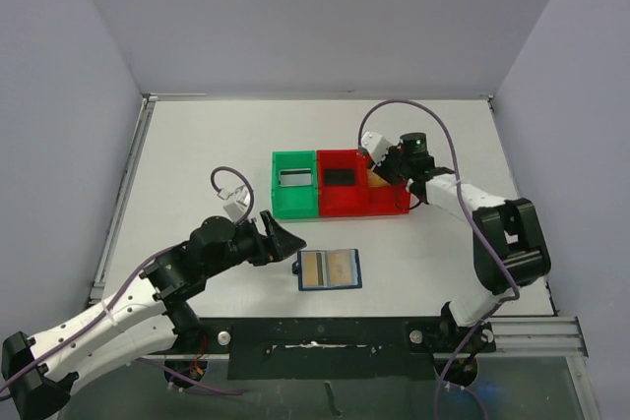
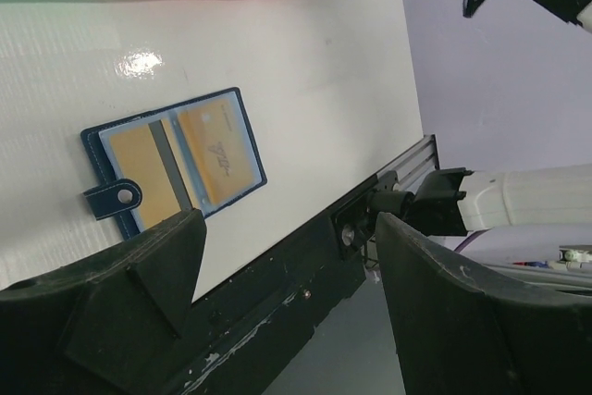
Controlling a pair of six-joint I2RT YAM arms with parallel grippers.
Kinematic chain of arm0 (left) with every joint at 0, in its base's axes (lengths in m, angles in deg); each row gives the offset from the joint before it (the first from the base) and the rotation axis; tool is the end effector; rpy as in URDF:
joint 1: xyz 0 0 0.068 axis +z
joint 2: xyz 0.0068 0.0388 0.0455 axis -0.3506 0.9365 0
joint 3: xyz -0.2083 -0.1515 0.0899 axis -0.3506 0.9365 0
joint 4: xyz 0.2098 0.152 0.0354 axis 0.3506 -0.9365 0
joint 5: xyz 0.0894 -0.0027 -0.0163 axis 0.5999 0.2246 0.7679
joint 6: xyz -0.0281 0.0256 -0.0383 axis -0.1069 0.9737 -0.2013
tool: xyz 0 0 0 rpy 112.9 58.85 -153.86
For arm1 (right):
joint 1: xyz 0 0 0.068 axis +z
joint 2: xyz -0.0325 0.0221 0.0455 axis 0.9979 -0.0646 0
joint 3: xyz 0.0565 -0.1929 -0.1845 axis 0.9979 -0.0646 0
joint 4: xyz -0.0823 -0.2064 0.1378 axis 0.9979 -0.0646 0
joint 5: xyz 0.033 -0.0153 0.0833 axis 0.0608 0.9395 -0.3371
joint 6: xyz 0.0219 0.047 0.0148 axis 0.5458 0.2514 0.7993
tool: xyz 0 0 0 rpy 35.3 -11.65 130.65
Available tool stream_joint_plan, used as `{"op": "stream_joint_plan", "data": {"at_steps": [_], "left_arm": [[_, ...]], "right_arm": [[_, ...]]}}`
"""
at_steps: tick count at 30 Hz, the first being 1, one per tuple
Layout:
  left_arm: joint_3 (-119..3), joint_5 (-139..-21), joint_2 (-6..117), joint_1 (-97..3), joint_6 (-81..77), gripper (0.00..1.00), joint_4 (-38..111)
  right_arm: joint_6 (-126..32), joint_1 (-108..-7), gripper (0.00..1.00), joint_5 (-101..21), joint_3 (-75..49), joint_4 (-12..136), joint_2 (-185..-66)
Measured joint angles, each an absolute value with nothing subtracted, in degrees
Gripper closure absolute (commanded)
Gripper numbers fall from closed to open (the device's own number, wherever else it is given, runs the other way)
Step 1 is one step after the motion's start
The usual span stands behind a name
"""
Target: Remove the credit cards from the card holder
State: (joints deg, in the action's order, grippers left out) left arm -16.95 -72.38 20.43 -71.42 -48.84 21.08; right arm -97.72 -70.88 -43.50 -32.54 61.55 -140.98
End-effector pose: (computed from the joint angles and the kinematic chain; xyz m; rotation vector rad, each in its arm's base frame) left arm 0.1080 -0.1335 0.2631 -0.1284 2.1786 -1.2008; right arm 0.3426 0.1018 0.1902 -1.2184 1.9273 -0.0278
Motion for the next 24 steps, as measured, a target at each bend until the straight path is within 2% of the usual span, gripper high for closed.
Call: {"op": "stream_joint_plan", "data": {"at_steps": [3, 5, 7, 11, 14, 18, 24], "left_arm": [[-16.95, -72.18, 20.19, -71.42, -48.86, 0.27, 21.04], [-16.95, -71.98, 20.3, -71.42, -48.99, 0.3, 20.86], [-16.95, -71.63, 21.26, -71.42, -49.06, 0.3, 20.16], [-18.45, -71.5, 28.35, -71.42, -48.42, 0.3, 17.26], [-19.42, -71.83, 34.36, -71.94, -47.81, 0.3, 17.26], [-19.09, -73.12, 36.13, -72.91, -47.61, 0.3, 18.92], [-18.91, -75.13, 40.24, -73.15, -47.99, 0.32, 22.48]], "right_arm": [[-86.22, -70.81, 0.47, -41.86, -36.59, 66.86, -133.11], [-76.98, -70.46, 0.28, -40.42, -39.56, 70.49, -125.13], [-63.29, -70.46, 0.3, -38.36, -41.4, 72.87, -117.2], [-33.98, -75.77, 0.09, -45.16, -42.8, 73.46, -107.27], [-22.25, -79.01, 0.05, -51.19, -44.76, 72.63, -105.88], [-12.19, -78.18, 0.05, -58.23, -51.69, 70.97, -105.5], [-1.11, -71.49, 0.08, -60.81, -60.19, 69.13, -102.14]]}}
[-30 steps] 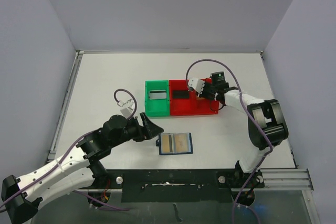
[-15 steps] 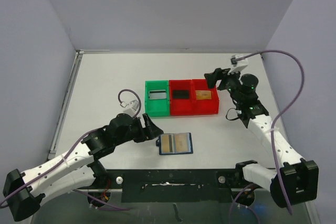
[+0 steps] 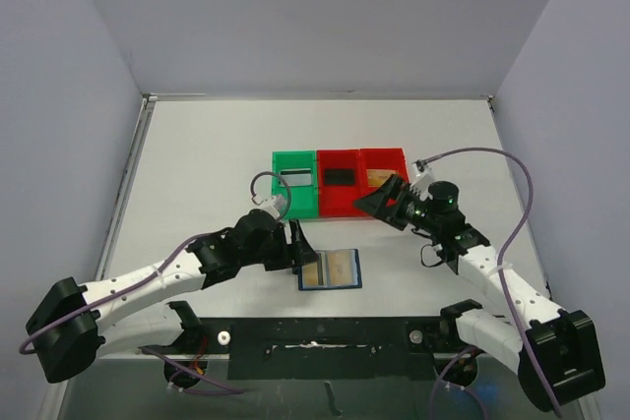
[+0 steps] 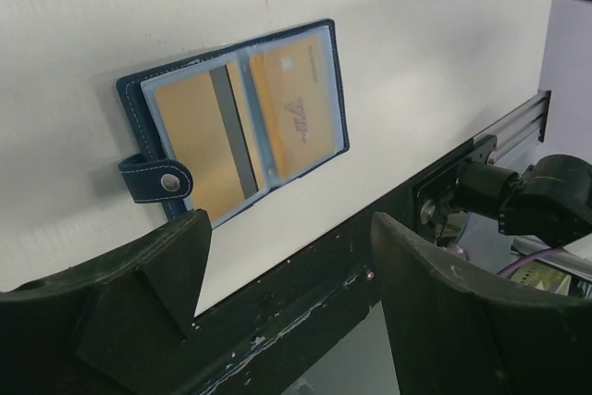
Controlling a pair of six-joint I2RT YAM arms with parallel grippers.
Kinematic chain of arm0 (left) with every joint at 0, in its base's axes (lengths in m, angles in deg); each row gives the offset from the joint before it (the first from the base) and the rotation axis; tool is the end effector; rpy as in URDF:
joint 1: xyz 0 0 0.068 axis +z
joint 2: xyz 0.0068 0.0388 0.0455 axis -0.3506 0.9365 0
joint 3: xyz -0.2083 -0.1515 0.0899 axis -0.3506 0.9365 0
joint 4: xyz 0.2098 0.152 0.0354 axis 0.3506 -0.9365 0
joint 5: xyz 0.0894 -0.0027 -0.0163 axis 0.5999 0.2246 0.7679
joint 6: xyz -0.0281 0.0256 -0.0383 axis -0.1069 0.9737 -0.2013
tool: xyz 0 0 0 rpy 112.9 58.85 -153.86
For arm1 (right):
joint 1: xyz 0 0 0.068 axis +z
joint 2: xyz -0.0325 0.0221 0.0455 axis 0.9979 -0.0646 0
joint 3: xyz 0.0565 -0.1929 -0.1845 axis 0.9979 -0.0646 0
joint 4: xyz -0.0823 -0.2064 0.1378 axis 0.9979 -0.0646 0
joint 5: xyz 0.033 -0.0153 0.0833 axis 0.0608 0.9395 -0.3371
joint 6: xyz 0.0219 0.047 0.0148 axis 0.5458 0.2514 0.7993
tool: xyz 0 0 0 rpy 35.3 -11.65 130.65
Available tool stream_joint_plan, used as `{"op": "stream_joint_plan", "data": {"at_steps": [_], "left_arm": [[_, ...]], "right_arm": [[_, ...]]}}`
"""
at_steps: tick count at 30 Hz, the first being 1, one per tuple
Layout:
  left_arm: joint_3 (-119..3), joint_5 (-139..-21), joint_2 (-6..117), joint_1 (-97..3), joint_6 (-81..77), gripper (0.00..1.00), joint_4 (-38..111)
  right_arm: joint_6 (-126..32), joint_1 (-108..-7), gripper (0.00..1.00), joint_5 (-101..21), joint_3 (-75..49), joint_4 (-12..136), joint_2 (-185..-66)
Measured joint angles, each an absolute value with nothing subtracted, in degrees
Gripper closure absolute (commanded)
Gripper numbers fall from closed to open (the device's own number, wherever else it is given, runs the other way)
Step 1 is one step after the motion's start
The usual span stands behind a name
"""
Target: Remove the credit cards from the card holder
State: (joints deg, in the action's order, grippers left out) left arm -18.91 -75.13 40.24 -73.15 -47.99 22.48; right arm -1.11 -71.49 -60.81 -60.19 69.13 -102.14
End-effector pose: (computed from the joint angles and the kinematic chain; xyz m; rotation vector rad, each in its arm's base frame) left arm 0.1316 -0.1759 0.2161 -0.0646 2.4829 -1.0194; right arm 0.2076 0.0726 0.2288 0.3431 2.1141 1.2300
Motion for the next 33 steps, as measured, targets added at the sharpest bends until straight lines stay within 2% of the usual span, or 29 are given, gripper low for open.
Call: {"op": "stream_joint_plan", "data": {"at_steps": [5, 11, 19, 21, 28, 33], "left_arm": [[-18.91, -76.44, 43.84, -73.82, -48.34, 0.33, 23.22], [-18.89, -76.68, 45.7, -75.25, -48.64, 0.35, 23.49], [-17.12, -76.64, 45.98, -75.35, -49.69, 0.46, 24.34], [-17.12, -76.64, 46.73, -75.35, -50.06, 0.48, 24.62], [-18.04, -76.7, 51.82, -76.49, -49.73, 0.67, 25.3], [-20.88, -75.72, 56.19, -78.26, -49.14, 0.68, 25.43]], "right_arm": [[5.51, -58.57, 0.13, -54.51, -66.23, 69.46, -96.41], [12.61, -52.13, 0.21, -46.64, -71.25, 66.51, -95.17], [15.32, -47.56, 0.5, -43.89, -71.36, 66.12, -97.11], [15.85, -46.75, 0.53, -43.69, -71.32, 66.27, -99.45], [17.49, -41.59, 0.56, -43.08, -67.23, 65.79, -109.98], [18.17, -39.32, 0.58, -42.21, -63.38, 65.81, -113.83]]}}
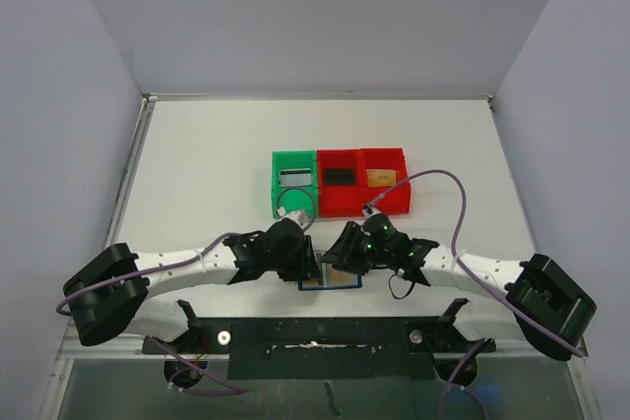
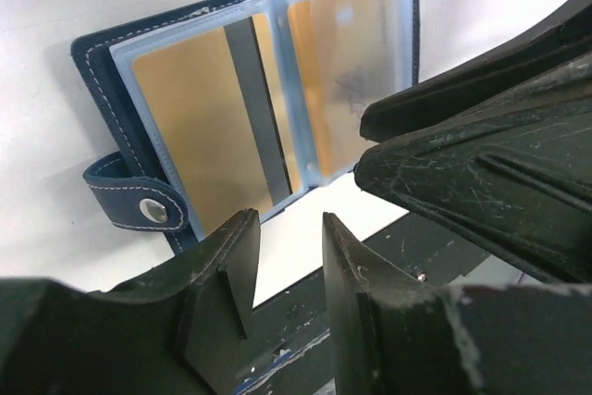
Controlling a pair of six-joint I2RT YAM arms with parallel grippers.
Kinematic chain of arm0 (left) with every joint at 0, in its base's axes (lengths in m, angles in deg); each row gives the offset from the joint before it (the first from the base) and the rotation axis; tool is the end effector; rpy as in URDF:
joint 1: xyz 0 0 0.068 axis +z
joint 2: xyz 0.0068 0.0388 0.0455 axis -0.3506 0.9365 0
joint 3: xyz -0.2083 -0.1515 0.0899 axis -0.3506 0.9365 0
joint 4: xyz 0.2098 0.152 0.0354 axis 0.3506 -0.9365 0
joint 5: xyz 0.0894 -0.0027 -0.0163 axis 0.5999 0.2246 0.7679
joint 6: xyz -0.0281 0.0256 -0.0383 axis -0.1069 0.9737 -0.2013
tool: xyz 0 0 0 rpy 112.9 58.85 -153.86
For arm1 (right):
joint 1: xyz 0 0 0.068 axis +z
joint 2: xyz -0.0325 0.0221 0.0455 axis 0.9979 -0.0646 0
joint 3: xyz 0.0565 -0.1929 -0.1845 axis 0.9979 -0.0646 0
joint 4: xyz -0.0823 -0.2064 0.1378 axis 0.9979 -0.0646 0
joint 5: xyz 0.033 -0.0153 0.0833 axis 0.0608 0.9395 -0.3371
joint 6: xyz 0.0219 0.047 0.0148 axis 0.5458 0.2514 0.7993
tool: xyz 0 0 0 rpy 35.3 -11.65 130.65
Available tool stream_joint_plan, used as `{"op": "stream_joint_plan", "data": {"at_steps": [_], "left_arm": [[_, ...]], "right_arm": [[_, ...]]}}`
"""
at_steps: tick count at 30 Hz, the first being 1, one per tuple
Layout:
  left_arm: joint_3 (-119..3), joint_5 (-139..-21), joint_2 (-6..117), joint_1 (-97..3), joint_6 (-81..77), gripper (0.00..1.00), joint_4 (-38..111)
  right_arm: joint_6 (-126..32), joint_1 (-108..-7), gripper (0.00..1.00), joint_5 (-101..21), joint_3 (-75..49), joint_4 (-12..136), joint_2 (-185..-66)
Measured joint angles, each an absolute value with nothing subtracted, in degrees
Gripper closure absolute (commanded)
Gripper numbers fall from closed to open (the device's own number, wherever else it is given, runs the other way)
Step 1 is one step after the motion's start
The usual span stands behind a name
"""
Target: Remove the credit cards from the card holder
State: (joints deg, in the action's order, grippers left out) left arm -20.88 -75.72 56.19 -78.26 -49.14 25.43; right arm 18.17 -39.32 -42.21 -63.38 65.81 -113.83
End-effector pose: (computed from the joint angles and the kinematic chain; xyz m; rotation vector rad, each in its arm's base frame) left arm 0.1322 -0.2142 0.1707 0.0189 2.6898 -0.8874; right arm 0.1505 0.1705 0.1617 0.4611 2.5820 1.1465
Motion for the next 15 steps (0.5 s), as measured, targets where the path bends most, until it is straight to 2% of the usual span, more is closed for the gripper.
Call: {"op": "stream_joint_plan", "data": {"at_steps": [5, 15], "left_arm": [[-20.99, -73.08, 58.29, -78.57, -49.08, 0.61, 25.78], [-20.62, -63.52, 58.07, -78.33, -50.41, 0.51, 24.4]], "right_arm": [[18.78, -38.92, 0.62, -41.9, -63.17, 65.73, -116.15], [18.97, -38.9, 0.63, -42.58, -63.17, 67.06, -120.74]]}}
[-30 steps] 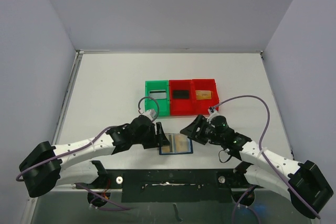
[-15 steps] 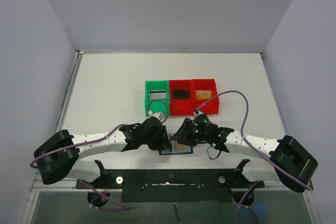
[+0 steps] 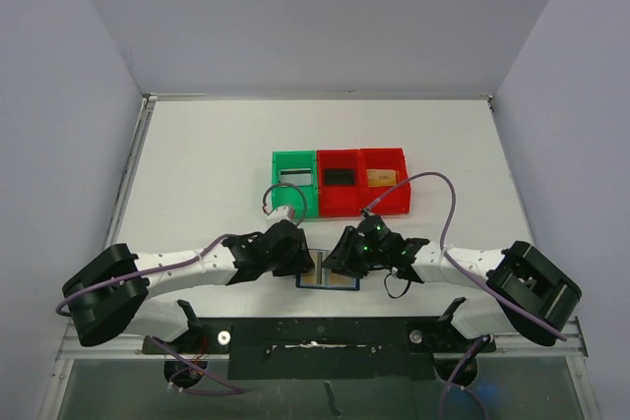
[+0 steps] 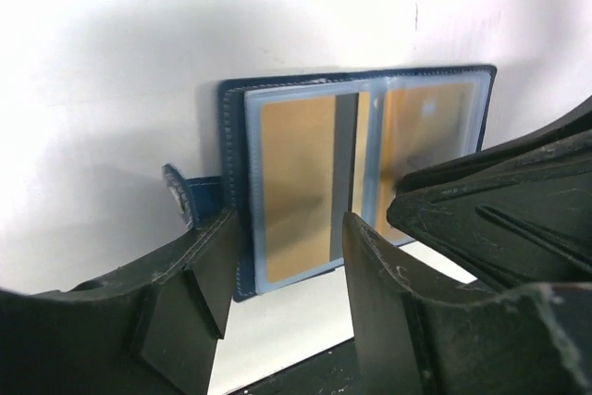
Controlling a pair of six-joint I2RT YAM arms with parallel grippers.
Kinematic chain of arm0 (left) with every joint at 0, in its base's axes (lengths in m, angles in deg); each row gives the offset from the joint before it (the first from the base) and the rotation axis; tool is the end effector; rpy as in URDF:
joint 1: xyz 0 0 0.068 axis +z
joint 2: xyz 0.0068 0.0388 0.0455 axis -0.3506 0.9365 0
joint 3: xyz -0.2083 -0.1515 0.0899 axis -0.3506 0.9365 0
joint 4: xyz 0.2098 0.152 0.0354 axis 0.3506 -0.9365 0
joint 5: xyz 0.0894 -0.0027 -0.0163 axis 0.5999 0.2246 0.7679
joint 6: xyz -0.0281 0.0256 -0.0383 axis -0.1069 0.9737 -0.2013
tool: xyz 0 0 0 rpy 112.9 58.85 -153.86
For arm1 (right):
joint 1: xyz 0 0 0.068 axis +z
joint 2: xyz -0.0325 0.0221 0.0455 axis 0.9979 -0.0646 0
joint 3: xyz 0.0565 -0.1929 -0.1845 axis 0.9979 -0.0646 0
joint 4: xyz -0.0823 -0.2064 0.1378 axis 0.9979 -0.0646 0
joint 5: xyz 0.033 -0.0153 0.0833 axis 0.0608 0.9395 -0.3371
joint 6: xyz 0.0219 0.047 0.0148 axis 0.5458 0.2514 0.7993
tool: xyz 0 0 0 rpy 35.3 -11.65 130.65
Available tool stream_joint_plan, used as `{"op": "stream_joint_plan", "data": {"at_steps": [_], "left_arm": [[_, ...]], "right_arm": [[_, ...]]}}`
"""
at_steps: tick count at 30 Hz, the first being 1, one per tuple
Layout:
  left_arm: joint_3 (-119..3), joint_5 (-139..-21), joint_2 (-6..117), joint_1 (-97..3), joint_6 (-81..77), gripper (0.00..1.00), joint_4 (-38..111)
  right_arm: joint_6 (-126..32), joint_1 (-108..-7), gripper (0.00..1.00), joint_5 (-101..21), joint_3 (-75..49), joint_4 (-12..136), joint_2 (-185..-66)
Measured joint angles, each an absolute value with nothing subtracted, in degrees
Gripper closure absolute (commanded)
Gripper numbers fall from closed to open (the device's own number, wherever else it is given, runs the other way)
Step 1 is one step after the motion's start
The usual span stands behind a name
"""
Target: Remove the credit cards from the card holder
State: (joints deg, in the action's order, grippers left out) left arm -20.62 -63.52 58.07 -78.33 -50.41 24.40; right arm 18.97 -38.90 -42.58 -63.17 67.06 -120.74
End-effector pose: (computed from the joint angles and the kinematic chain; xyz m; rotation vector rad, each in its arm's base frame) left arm 0.1379 -0.2095 0.1608 -0.1053 2.6105 -0.6528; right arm 0.1538 0.1768 0.1391 0.4975 2.6759 1.0661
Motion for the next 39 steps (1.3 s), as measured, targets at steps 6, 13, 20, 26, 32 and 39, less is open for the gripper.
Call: {"op": "stream_joint_plan", "data": {"at_steps": [6, 13, 20, 26, 32, 39], "left_arm": [[-16.68, -60.97, 52.8, -77.17, -51.72, 0.49, 24.75], [-14.34, -62.69, 52.72, -76.12, -51.61, 0.58, 28.32], [-14.3, -64.2, 53.15, -75.99, -51.55, 0.64, 30.35], [-14.32, -65.99, 54.14, -75.92, -51.11, 0.72, 32.51], [-15.66, -67.11, 58.29, -75.92, -49.25, 0.84, 32.4], [-17.71, -67.0, 60.5, -75.92, -47.48, 0.96, 30.9]], "right_arm": [[18.76, -38.9, 0.64, -43.13, -62.84, 67.08, -121.35], [18.25, -38.88, 0.66, -43.26, -60.81, 66.58, -123.43], [17.84, -38.88, 0.72, -42.75, -58.66, 64.61, -125.57], [18.41, -38.57, 0.74, -41.38, -58.6, 63.28, -125.66], [18.78, -38.57, 0.78, -41.18, -58.6, 63.12, -126.01], [18.71, -38.7, 0.95, -40.83, -59.41, 63.69, -126.2]]}}
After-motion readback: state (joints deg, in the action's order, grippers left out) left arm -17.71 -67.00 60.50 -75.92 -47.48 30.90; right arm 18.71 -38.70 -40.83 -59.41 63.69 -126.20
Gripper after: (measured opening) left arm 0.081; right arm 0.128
